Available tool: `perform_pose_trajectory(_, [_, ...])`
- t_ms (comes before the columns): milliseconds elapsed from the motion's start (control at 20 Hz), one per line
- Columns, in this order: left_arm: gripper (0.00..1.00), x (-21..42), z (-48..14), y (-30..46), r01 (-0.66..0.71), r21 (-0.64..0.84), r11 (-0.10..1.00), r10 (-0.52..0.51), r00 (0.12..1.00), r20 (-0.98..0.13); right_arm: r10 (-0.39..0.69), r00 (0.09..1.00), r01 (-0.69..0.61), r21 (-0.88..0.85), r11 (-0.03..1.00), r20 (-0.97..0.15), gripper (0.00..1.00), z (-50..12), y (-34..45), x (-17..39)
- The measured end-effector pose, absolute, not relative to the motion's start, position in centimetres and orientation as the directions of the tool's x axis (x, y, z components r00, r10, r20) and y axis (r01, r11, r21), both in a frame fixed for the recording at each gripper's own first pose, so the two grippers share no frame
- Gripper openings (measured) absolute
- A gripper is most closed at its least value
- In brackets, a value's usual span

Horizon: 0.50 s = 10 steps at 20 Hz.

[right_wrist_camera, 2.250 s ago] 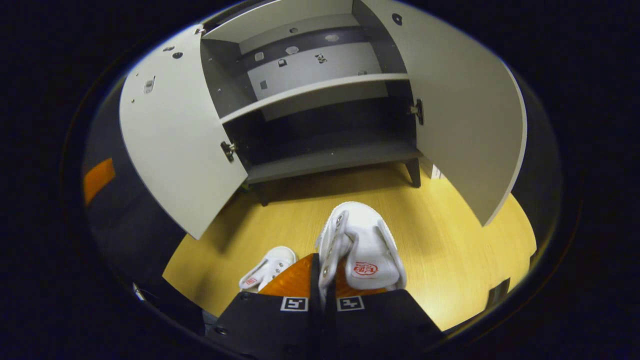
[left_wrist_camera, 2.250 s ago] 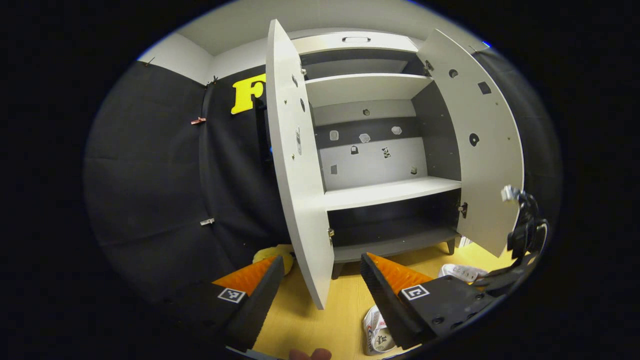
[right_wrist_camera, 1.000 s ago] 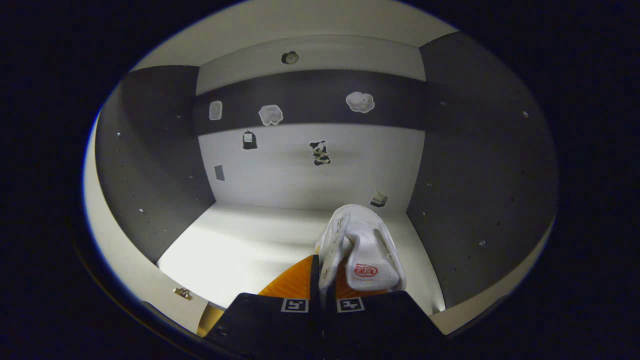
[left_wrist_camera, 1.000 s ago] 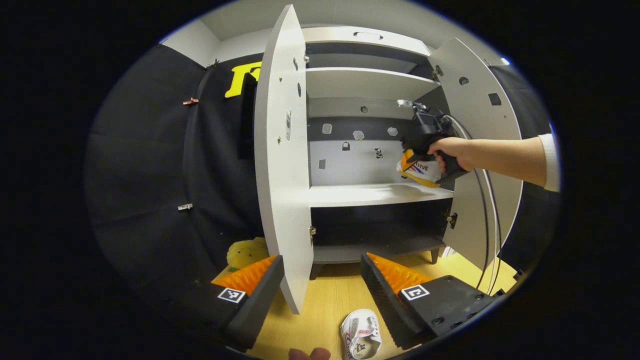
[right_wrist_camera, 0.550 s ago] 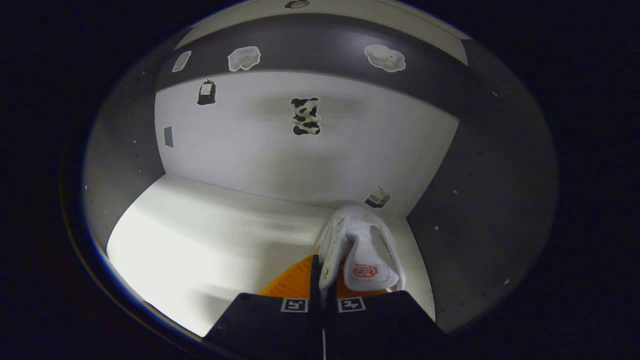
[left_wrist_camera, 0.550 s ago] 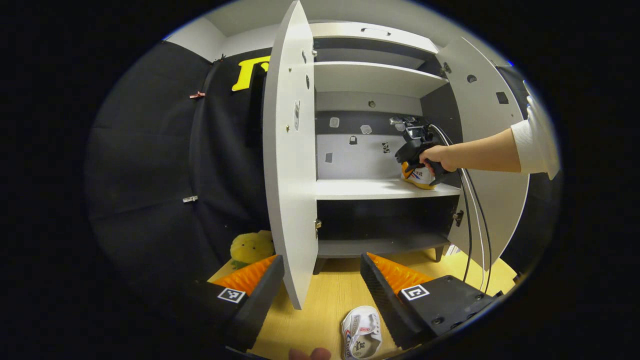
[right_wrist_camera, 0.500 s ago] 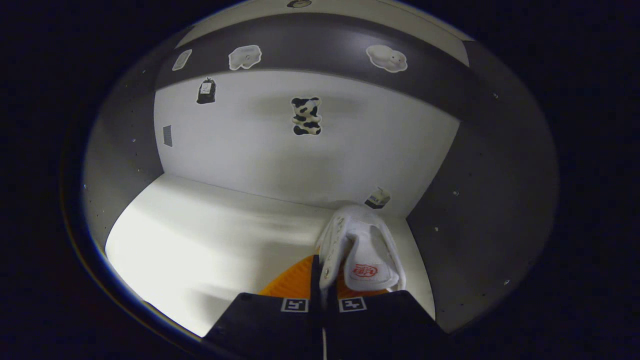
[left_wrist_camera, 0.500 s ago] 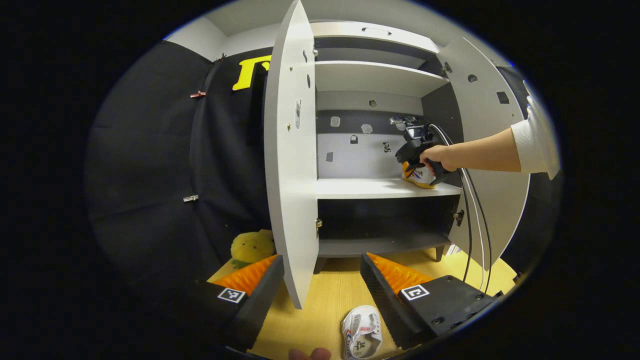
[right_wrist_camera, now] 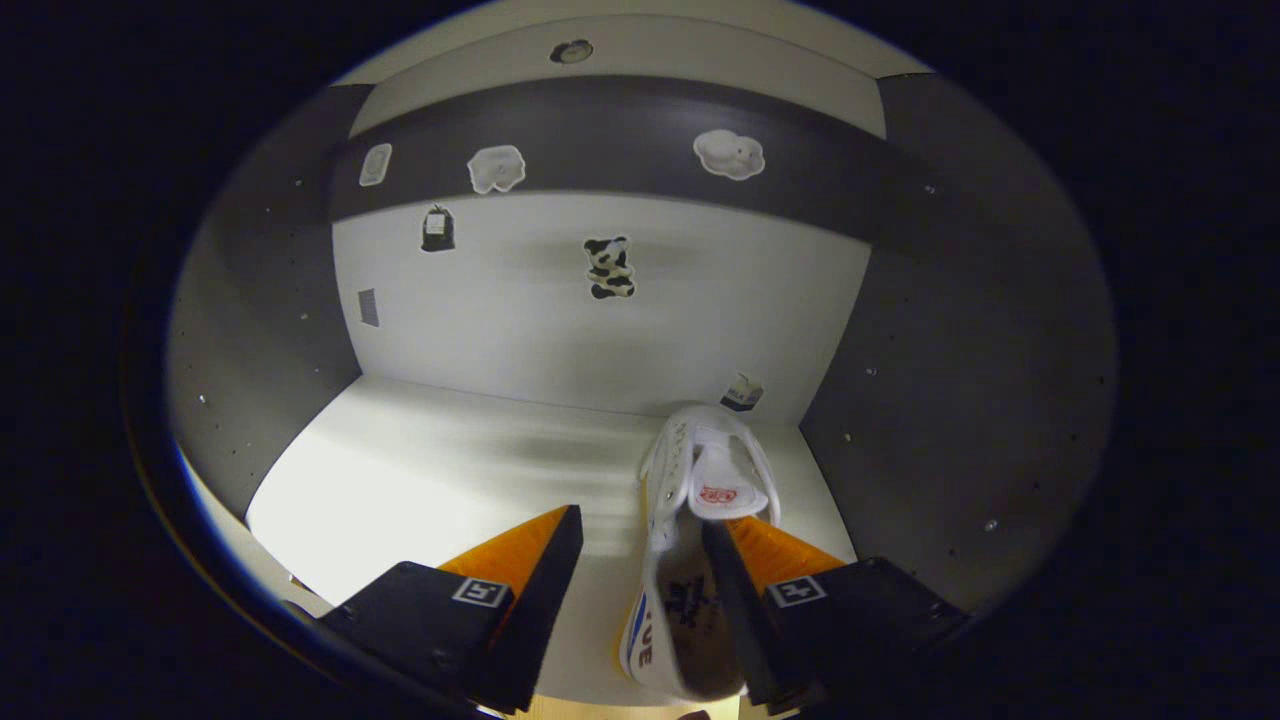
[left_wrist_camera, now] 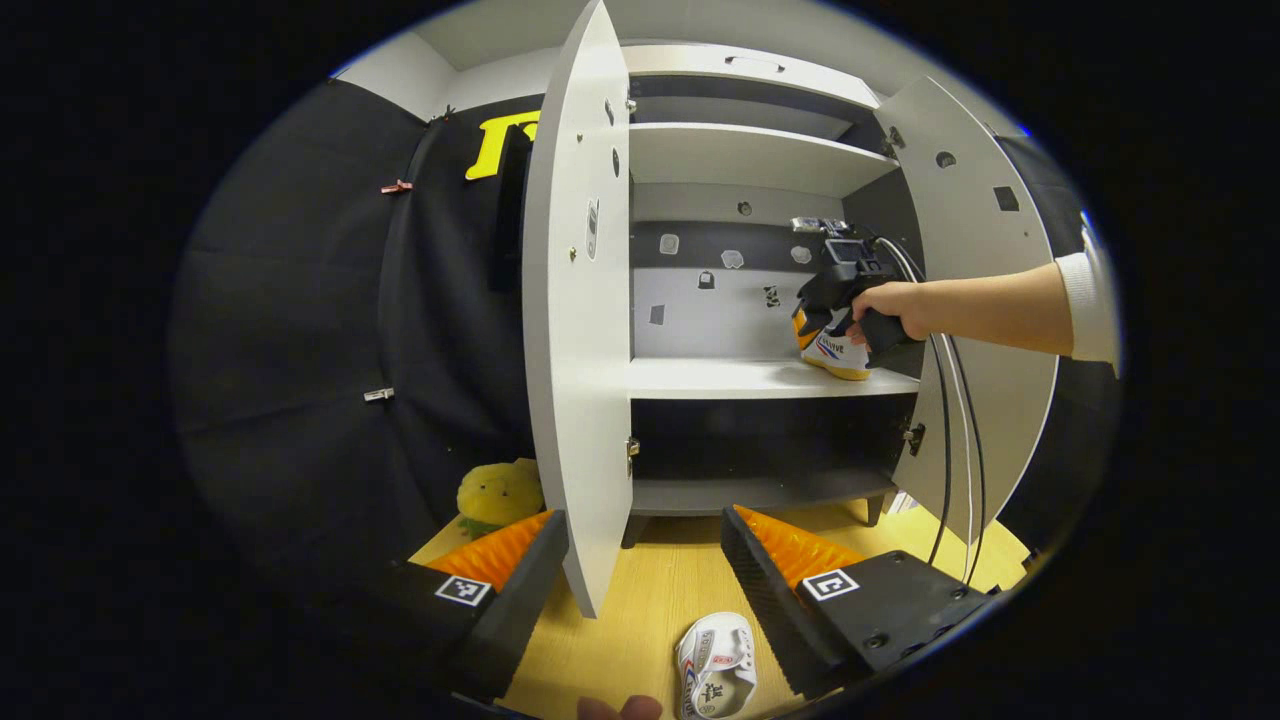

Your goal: Grab one shoe with the right hand and put it into the shoe cabinet, grab the other shoe with the left hand and put it into the shoe cabinet; then close the right door with the right hand and the left door with the left hand.

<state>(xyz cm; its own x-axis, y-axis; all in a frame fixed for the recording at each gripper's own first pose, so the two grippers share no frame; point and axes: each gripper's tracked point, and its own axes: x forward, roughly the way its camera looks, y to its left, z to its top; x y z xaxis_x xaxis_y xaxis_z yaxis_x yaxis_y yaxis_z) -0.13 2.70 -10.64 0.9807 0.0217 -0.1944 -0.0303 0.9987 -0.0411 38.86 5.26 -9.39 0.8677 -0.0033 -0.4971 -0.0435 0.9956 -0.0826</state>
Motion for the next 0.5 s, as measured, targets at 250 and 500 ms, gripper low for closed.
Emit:
perform_pose_trajectory(250, [0.97,-0.8,-10.4,1.8,0.0,-0.059,0.998,-0.011,0.984,-0.179,0.045,0.954,-0.052,-0.016,0.998,-0.296,0.97,-4.0,6.3,33.0])
perform_pose_trajectory(500, [0.97,-2.1,-12.2,2.0,-0.01,-0.052,0.999,0.0,0.98,-0.199,0.103,0.983,-0.088,0.098,0.991,-0.154,0.98,-0.4,7.2,24.5])
